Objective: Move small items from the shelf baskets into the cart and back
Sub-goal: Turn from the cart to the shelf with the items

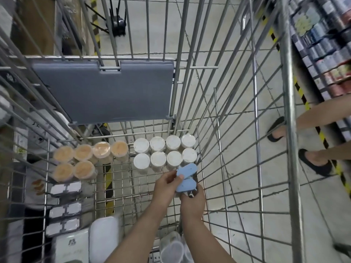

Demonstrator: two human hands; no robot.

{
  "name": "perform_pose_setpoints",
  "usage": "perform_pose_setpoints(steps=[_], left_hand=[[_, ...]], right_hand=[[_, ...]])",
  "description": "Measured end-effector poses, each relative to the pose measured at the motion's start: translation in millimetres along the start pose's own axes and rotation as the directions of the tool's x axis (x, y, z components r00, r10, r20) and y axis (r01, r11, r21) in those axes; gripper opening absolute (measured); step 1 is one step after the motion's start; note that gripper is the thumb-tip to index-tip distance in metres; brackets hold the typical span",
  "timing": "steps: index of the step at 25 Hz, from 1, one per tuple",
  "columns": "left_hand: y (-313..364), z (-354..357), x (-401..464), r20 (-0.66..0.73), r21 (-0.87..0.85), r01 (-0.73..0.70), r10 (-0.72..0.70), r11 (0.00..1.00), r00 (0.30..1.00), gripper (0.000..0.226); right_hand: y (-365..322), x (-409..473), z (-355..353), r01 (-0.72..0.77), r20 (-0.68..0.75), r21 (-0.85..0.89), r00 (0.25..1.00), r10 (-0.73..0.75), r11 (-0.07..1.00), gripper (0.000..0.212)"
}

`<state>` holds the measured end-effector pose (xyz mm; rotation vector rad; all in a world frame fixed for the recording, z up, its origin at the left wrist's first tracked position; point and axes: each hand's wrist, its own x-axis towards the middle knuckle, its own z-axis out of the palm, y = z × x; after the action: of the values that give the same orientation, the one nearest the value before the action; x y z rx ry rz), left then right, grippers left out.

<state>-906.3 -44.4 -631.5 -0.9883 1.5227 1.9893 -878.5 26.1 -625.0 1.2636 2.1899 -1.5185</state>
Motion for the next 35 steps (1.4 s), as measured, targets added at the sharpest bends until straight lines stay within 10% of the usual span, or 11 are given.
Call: perform_pose_setpoints(steps=[14,24,35], left_hand=[[2,6,-3,-0.162,-0.075,-0.067,0.054,0.995,0.985,0.013],[12,-5,-20,0.068,-0.141,0.079,-0.07,0.987,0.995,0.031],[4,-12,-28,0.008,-0.135,0.123,-0.123,0.983,0.992,0.019]], right_hand=[[3,8,16,-0.034,0.016,-0.071,0.999,0.036,0.997,0.053],[-6,0,14,-0.067,-0.019,-0.062,0.998,0.066,0.996,0.062],[-5,-18,-10,-0.057,0.029,-0.248,0.997,0.066,0.967,0.039]])
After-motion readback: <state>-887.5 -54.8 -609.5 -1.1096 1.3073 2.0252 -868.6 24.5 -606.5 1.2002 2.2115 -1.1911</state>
